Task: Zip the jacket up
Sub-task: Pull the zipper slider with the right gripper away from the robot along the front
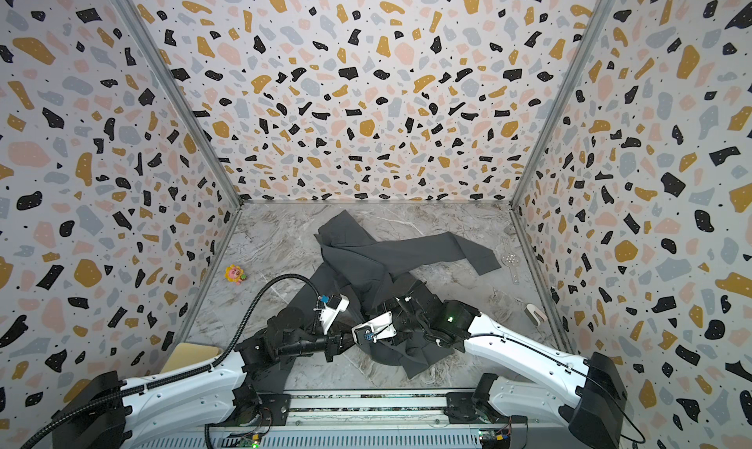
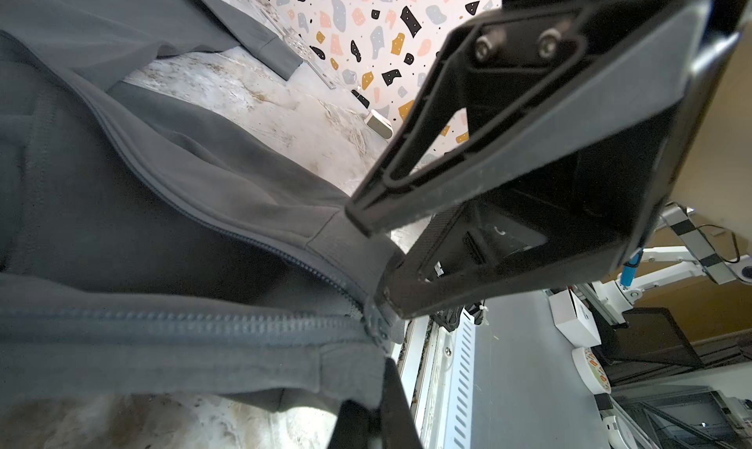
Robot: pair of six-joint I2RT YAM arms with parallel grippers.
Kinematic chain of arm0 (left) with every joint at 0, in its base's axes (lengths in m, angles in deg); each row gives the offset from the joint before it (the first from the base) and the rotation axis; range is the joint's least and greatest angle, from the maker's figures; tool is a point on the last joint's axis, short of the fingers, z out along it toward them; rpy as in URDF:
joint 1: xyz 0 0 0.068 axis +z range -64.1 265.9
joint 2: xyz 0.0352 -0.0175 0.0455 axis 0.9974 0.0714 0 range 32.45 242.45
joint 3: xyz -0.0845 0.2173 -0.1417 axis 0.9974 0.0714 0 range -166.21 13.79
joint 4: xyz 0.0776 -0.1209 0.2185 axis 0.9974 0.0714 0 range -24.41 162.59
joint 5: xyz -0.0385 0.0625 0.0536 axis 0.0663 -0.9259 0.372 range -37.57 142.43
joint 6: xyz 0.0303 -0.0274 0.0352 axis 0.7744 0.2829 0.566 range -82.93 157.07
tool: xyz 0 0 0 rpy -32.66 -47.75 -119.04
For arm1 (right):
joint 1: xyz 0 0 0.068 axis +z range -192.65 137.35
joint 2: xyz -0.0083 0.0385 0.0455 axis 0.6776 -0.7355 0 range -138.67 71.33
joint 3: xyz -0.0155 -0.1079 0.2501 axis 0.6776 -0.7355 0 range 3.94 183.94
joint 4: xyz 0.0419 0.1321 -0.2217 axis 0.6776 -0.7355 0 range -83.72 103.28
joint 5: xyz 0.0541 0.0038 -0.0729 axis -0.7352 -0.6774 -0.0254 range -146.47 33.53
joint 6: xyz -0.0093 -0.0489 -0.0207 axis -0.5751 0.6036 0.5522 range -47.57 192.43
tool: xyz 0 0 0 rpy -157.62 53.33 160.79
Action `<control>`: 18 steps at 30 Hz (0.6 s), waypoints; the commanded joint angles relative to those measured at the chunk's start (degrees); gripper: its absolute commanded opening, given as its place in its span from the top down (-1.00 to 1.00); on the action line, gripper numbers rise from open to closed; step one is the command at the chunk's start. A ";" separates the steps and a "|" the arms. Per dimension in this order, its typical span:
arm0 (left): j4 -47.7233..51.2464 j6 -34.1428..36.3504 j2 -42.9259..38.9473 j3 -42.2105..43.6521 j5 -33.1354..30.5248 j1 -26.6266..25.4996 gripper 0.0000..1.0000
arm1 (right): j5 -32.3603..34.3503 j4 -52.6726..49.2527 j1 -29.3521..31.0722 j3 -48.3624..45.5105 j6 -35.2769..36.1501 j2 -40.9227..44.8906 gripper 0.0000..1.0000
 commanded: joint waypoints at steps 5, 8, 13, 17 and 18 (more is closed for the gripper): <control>-2.37 1.30 -1.14 -2.16 0.99 -0.57 1.00 | -7.64 -7.13 -2.38 6.46 0.13 -3.02 0.19; -2.23 1.44 -1.19 -2.16 0.90 -0.55 1.00 | -9.64 -10.49 -3.38 8.76 0.81 -5.03 0.22; -2.27 1.42 -1.26 -2.25 1.14 -0.54 1.00 | -11.90 -12.26 -3.74 10.15 0.77 -6.10 0.23; -2.28 1.53 -1.26 -2.34 1.25 -0.52 1.00 | -13.68 -14.60 -4.14 11.26 0.89 -6.97 0.25; -2.28 1.54 -1.21 -2.34 1.34 -0.57 1.00 | -13.79 -15.15 -4.20 11.34 1.15 -7.23 0.25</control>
